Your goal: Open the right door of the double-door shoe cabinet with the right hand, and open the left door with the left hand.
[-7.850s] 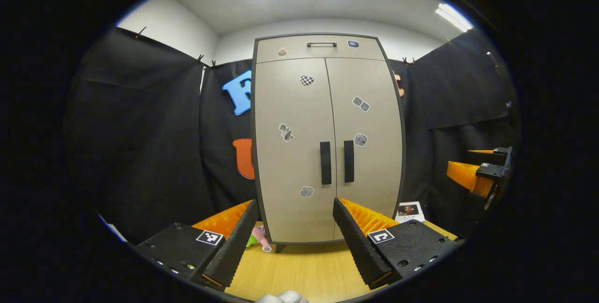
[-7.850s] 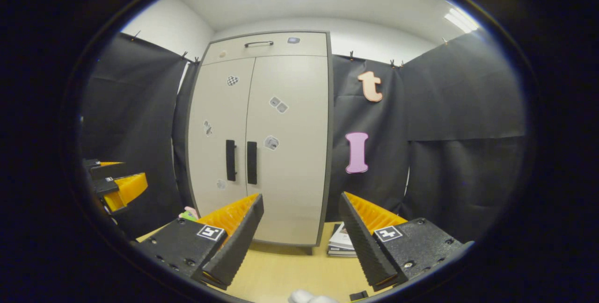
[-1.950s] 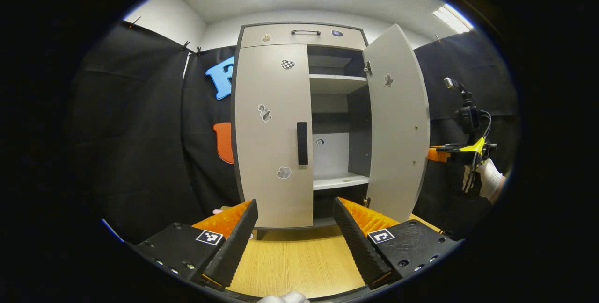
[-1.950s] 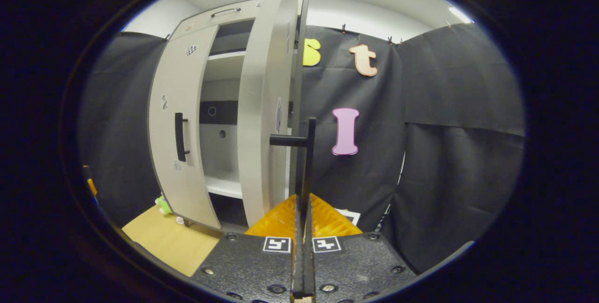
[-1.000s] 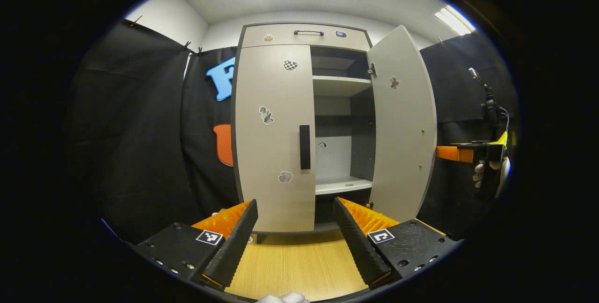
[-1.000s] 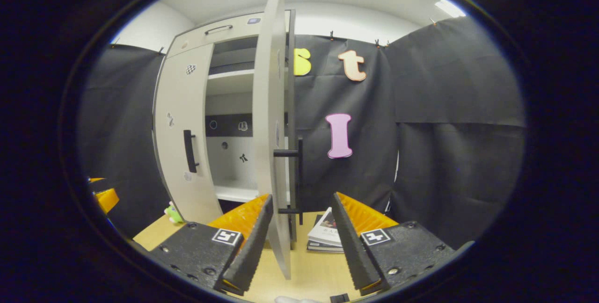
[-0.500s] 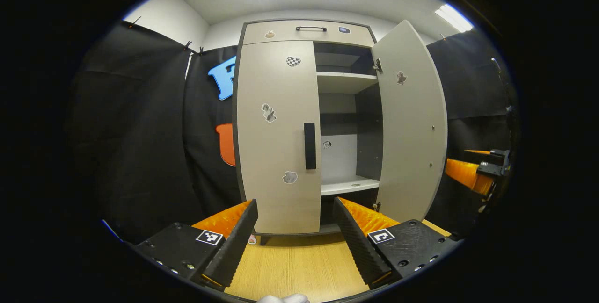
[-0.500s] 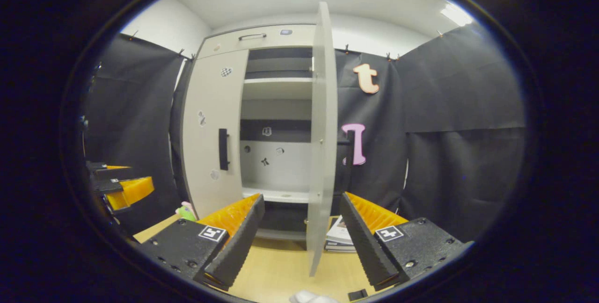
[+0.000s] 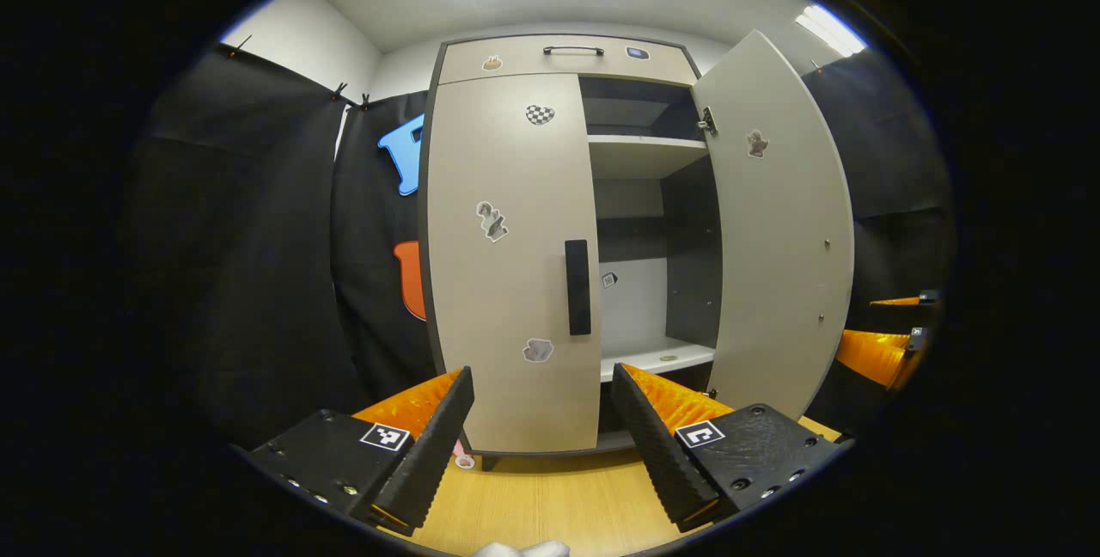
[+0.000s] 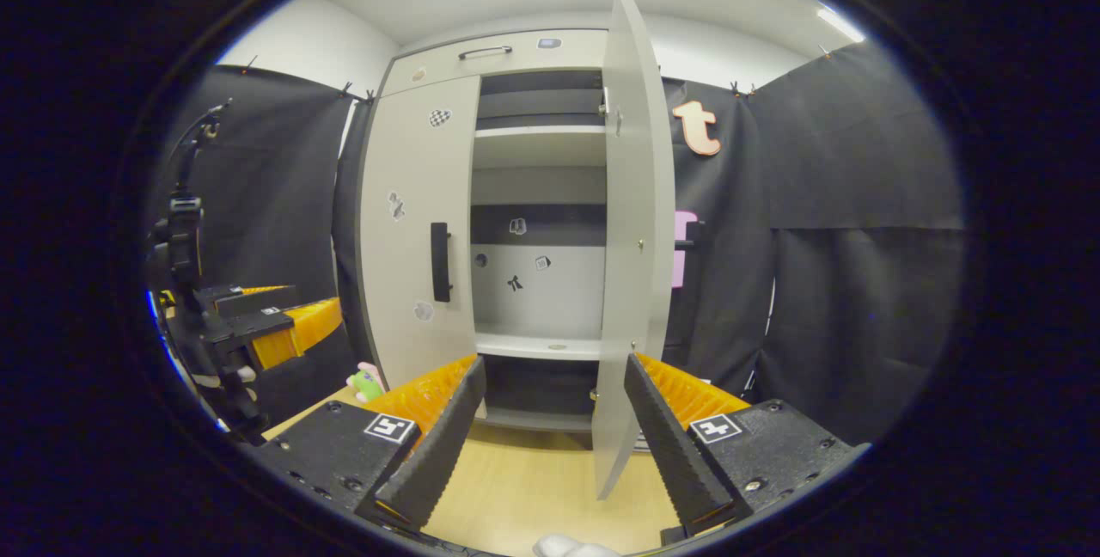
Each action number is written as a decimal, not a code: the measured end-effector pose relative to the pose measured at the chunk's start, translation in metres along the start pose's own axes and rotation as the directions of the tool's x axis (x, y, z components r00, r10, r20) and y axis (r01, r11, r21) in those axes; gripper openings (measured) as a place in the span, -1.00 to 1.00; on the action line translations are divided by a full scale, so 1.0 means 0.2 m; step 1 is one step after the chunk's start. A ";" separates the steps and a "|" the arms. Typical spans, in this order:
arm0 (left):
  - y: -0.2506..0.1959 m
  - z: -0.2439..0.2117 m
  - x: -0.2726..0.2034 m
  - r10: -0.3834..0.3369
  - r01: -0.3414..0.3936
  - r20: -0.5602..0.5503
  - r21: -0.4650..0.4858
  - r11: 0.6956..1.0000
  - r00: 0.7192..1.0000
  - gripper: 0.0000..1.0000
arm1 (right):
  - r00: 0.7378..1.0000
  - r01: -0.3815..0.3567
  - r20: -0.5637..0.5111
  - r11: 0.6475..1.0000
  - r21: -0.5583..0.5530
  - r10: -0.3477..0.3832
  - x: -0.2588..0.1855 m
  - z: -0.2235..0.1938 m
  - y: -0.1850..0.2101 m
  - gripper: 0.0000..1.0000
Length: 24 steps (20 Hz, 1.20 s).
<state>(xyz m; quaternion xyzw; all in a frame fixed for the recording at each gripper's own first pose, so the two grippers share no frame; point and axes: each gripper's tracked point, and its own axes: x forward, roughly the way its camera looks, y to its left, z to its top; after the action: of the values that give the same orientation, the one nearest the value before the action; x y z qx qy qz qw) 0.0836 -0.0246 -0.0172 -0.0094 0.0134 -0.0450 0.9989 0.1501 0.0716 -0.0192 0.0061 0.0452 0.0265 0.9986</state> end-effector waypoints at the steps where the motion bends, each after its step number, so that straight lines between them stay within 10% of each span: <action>1: 0.00 0.02 0.06 0.001 0.000 0.012 -0.006 1.000 1.000 0.92 | 1.000 0.003 0.000 1.000 0.000 -0.003 0.00 0.00 0.00 1.00; 20: -0.18 0.03 1.04 -0.030 0.031 0.033 -0.017 0.999 0.999 0.93 | 0.992 0.077 -0.099 0.997 -0.022 -0.079 0.00 -0.06 -0.08 1.00; 22: -0.17 0.04 1.06 -0.025 0.026 0.040 -0.013 1.000 0.999 0.84 | 0.993 0.071 -0.097 0.997 -0.021 -0.073 0.02 -0.06 -0.08 1.00; 24: -0.17 0.03 1.07 -0.022 0.022 0.037 0.000 1.000 0.999 0.31 | 0.993 0.060 -0.099 0.998 -0.030 -0.063 0.03 -0.06 -0.07 1.00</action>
<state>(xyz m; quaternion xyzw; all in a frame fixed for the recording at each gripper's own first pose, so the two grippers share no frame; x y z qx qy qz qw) 0.2946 -0.0774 -0.0165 -0.0105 -0.0053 -0.0559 0.9984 0.1562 0.0582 -0.0324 -0.0102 0.0949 -0.0033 0.9954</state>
